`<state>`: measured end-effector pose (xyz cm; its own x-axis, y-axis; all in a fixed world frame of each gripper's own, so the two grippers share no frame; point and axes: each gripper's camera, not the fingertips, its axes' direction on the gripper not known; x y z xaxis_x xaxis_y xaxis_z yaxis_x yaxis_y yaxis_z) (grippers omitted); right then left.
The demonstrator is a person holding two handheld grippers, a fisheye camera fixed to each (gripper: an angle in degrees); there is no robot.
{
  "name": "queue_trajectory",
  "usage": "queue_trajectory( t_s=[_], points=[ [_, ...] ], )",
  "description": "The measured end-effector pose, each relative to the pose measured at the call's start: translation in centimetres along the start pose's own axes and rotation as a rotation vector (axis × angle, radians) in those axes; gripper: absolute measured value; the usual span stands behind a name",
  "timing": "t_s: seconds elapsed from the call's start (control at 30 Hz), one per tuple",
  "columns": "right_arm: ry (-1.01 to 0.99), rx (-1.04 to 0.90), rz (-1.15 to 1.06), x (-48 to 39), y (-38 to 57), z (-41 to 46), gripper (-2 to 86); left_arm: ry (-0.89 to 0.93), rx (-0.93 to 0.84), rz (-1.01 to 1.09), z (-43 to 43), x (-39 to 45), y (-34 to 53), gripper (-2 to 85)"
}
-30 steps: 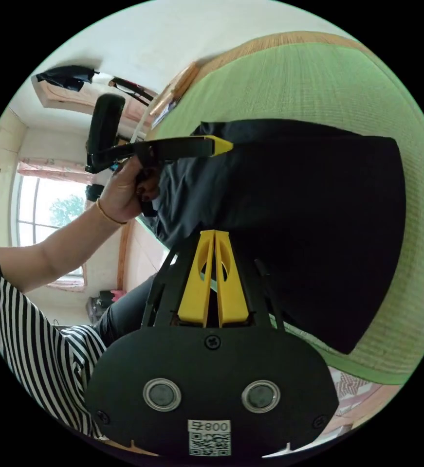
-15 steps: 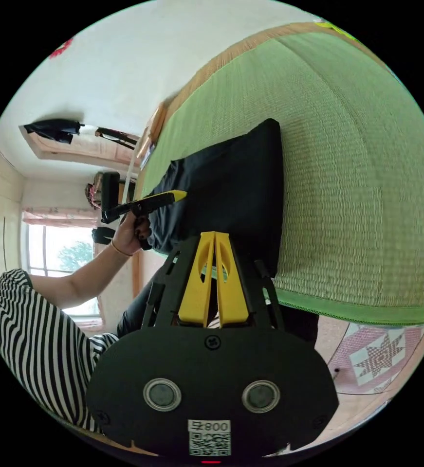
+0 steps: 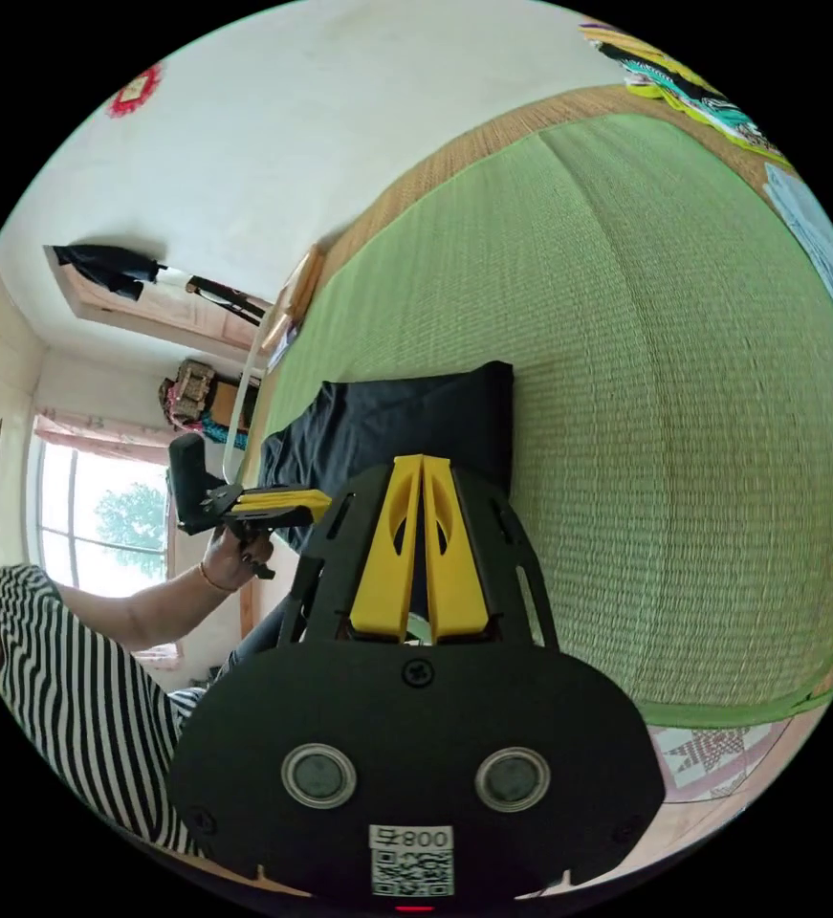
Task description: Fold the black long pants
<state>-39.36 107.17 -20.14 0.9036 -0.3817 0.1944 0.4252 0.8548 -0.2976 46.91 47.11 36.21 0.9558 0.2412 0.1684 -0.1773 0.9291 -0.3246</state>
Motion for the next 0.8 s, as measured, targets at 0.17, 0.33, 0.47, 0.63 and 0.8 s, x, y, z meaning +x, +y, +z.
queue_trajectory(
  t_s=[0.17,0.33,0.47,0.63,0.8],
  points=[
    [-0.106,-0.142,0.033,3.1,3.7,1.7,0.0,0.057,-0.015,-0.058,2.1,-0.1,-0.4,0.1],
    [-0.129,-0.167,0.099,6.3,5.5,2.8,0.2,0.015,-0.044,-0.024,3.6,1.4,-0.9,0.3],
    [-0.006,-0.119,0.029,6.1,5.7,1.4,0.9,0.019,0.009,-0.022,3.9,3.1,-1.3,1.0],
    [0.028,-0.042,0.124,9.9,7.4,-0.2,5.1,0.074,0.007,0.113,5.9,7.2,-2.0,5.0],
    [-0.158,-0.133,0.186,13.7,8.6,1.9,6.1,0.056,-0.059,0.252,9.6,11.9,-3.5,8.2]
  ],
)
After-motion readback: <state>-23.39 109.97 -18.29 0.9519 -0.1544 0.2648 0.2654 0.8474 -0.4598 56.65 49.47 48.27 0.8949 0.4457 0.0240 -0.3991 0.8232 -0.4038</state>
